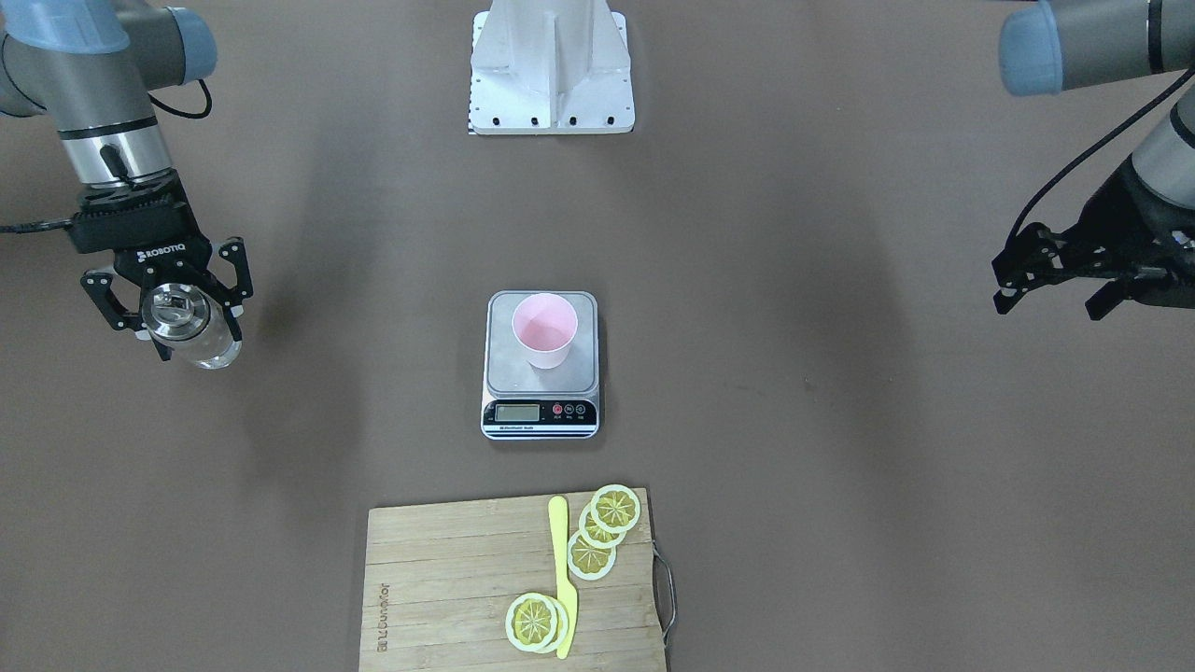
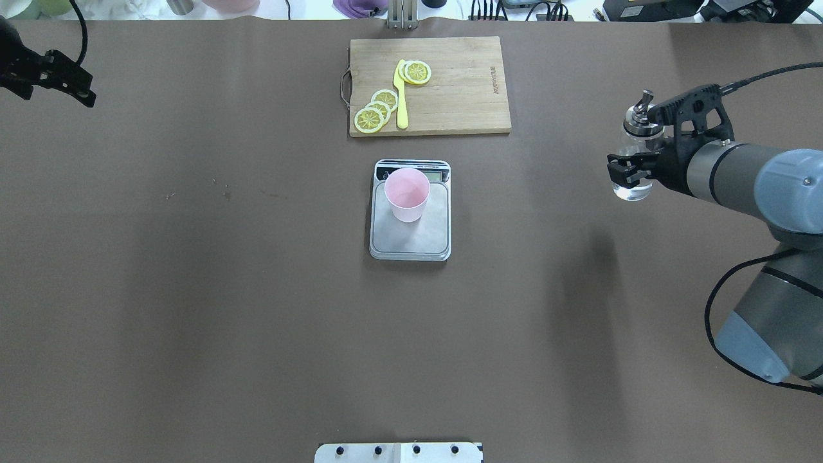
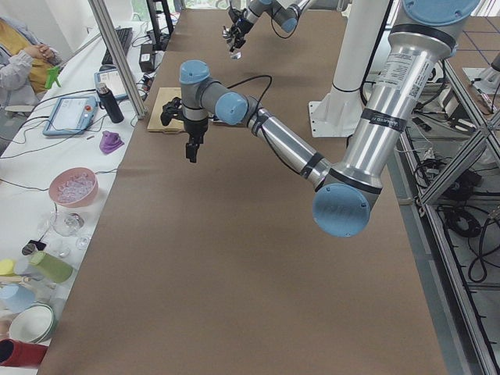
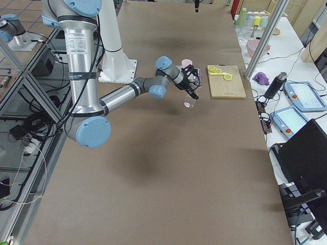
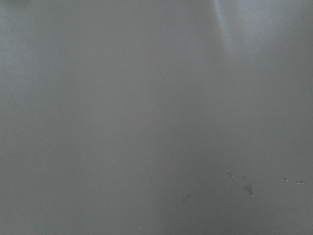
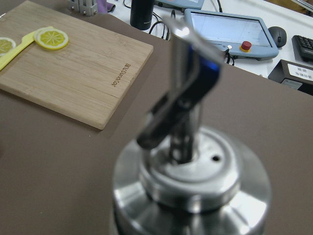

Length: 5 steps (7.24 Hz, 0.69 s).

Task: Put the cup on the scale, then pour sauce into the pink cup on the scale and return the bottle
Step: 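Lower the sauce bottle with the right gripper onto the table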

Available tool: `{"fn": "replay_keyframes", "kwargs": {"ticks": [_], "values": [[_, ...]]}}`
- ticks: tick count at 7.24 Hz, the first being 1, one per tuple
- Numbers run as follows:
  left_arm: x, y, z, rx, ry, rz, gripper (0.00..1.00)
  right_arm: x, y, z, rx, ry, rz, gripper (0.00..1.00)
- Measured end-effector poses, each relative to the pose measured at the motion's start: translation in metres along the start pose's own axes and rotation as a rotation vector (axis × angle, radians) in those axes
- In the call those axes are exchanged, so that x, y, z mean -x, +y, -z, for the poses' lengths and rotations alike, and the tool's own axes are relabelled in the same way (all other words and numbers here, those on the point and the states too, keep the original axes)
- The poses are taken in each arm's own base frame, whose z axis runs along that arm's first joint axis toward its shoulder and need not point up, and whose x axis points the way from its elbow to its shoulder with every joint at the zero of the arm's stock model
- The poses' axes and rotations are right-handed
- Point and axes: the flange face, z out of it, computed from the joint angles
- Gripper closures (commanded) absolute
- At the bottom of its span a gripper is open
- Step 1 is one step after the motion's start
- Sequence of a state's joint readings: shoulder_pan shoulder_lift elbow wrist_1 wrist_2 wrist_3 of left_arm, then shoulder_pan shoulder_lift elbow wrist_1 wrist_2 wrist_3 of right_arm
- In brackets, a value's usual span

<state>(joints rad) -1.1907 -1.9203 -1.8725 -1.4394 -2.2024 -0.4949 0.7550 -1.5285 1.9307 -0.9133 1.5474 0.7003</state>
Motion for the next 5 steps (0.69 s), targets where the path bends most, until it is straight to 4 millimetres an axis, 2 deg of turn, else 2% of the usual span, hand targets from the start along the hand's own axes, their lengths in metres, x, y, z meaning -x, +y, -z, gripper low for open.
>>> {"fn": "replay_keyframes", "kwargs": {"ticks": [2, 3, 5], "values": [[-0.003, 0.001, 0.004, -0.004, 0.003, -0.003, 0.03, -0.029, 0.030, -0.004, -0.002, -0.021, -0.142, 1.00], [-0.003, 0.001, 0.005, -0.004, 0.003, -0.003, 0.03, -0.050, 0.048, -0.010, 0.004, -0.030, -0.177, 1.00], [-0.004, 0.002, 0.006, -0.006, 0.004, -0.004, 0.03, -0.082, 0.071, -0.018, 0.010, -0.027, -0.206, 1.00]]}}
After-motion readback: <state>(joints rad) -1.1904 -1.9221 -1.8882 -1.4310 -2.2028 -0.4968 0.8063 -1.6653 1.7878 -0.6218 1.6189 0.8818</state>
